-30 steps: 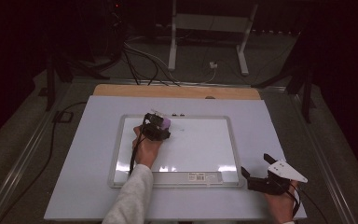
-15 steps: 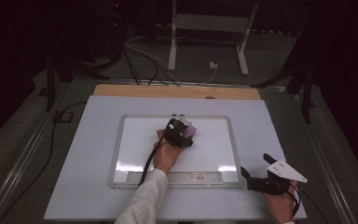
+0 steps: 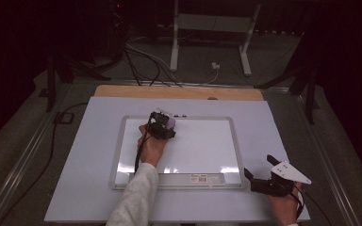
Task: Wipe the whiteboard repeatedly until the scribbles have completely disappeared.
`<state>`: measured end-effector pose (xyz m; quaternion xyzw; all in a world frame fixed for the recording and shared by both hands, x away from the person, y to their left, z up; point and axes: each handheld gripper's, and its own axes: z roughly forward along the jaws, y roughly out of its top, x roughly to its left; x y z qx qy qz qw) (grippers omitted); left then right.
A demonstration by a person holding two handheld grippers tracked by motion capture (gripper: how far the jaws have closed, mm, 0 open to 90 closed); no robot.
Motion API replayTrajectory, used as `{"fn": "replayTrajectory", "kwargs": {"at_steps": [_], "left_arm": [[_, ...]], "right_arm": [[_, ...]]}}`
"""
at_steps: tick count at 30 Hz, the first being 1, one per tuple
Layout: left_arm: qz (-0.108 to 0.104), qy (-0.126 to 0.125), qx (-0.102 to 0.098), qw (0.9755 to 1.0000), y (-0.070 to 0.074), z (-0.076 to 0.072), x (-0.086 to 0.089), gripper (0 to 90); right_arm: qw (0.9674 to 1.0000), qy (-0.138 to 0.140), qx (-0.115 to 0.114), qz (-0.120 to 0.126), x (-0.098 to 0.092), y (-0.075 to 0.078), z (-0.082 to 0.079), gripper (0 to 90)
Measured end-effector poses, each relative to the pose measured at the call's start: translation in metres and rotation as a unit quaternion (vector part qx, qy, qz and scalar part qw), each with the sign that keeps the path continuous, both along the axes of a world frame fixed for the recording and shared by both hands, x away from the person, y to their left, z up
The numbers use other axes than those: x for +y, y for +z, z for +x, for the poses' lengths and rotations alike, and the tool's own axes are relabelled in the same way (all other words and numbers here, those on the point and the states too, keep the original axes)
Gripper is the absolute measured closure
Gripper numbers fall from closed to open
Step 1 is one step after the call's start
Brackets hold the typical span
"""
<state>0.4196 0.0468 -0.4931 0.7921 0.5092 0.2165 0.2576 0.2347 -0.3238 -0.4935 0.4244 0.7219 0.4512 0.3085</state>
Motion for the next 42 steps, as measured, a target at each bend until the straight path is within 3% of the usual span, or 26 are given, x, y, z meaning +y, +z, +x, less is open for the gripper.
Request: {"fn": "replayTrajectory", "kwargs": {"at_steps": [3, 8, 10, 13, 14, 17, 20, 22, 26, 28, 35, 42], "left_arm": [[0.002, -0.007, -0.003, 1.0, 0.0, 0.0, -0.008, 42.2], [-0.001, -0.05, -0.002, 0.9988, 0.0, -0.007, -0.034, 42.2], [-0.012, -0.078, 0.002, 0.9969, 0.0, -0.013, -0.047, 42.1], [-0.03, -0.125, 0.011, 0.9917, -0.001, -0.022, -0.063, 42.1], [-0.019, -0.127, 0.005, 0.9917, 0.0, -0.023, -0.066, 42.1], [-0.019, -0.113, 0.006, 0.9934, 0.0, -0.018, -0.062, 42.1], [-0.011, -0.068, 0.005, 0.9976, 0.0, -0.008, -0.046, 42.1], [0.009, -0.033, 0.0, 0.9994, 0.001, -0.002, -0.033, 42.1], [0.016, 0.028, 0.006, 0.9995, 0.004, 0.003, -0.002, 42.2], [-0.007, 0.034, 0.001, 0.9994, 0.006, -0.001, 0.01, 42.2], [-0.035, 0.03, -0.011, 0.9989, 0.012, -0.019, 0.029, 42.1], [-0.042, 0.033, -0.022, 0.9983, 0.019, -0.037, 0.043, 42.1]], "right_arm": [[1.0, -0.001, -0.001, 0.0, 0.0, 0.0, -0.001, 0.9], [1.0, -0.001, -0.001, 0.0, 0.0, 0.001, 0.0, 0.9], [1.0, 0.001, -0.001, -0.002, 0.001, 0.0, 0.0, 0.9], [1.0, 0.003, -0.001, -0.003, 0.002, 0.0, 0.0, 0.9], [1.0, 0.003, -0.001, -0.003, 0.002, 0.0, 0.0, 0.9], [1.0, 0.002, 0.0, -0.002, 0.001, 0.0, 0.0, 0.9], [1.0, 0.001, -0.002, -0.001, 0.0, 0.001, 0.0, 0.9], [1.0, 0.001, 0.0, -0.001, -0.001, 0.0, 0.0, 0.9], [1.0, 0.001, -0.001, -0.001, -0.001, 0.0, 0.0, 0.9], [1.0, 0.001, 0.0, 0.0, -0.001, 0.0, 0.001, 0.9], [1.0, 0.004, 0.0, -0.003, 0.002, 0.0, 0.001, 0.9], [1.0, 0.001, 0.0, -0.001, 0.001, 0.0, 0.001, 0.9]]}}
